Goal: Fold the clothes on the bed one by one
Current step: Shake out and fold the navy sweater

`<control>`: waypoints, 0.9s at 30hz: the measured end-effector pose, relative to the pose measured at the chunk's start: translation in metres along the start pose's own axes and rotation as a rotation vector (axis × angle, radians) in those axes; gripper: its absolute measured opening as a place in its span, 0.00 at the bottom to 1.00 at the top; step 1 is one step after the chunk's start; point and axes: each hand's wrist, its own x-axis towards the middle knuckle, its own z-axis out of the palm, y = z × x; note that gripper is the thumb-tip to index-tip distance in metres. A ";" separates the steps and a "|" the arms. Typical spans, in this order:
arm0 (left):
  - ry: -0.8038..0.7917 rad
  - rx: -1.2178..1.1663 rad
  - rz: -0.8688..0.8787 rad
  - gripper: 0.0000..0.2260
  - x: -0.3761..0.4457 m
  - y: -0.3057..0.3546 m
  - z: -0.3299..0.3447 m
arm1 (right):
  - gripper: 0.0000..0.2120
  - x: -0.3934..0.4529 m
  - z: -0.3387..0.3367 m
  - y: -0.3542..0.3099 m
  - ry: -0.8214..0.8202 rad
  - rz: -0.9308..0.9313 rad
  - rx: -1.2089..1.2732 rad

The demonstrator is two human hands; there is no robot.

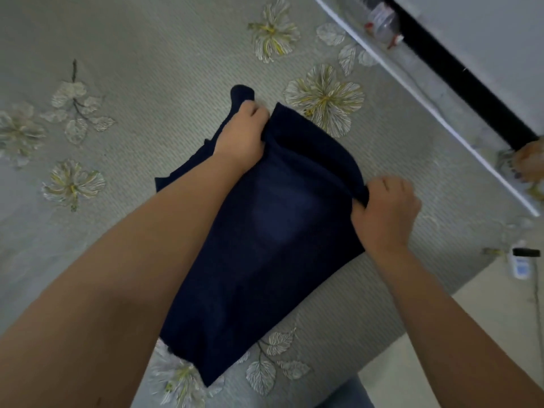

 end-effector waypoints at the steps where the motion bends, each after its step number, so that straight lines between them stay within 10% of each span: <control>1: 0.070 -0.027 0.007 0.11 -0.006 -0.003 -0.010 | 0.02 -0.002 -0.008 -0.010 0.035 -0.005 0.015; 9: 0.006 0.112 0.181 0.21 -0.139 -0.082 -0.065 | 0.14 -0.133 -0.026 -0.093 0.007 -0.347 0.114; 15: -0.047 0.024 -0.082 0.19 -0.248 -0.158 -0.033 | 0.15 -0.245 0.032 -0.132 -0.273 -0.437 0.029; 21: -0.538 0.326 -0.229 0.31 -0.304 -0.211 0.000 | 0.20 -0.280 0.081 -0.139 -0.781 -0.444 -0.179; 27: -0.497 0.498 0.001 0.39 -0.314 -0.203 0.007 | 0.39 -0.289 0.079 -0.161 -0.610 -0.404 -0.284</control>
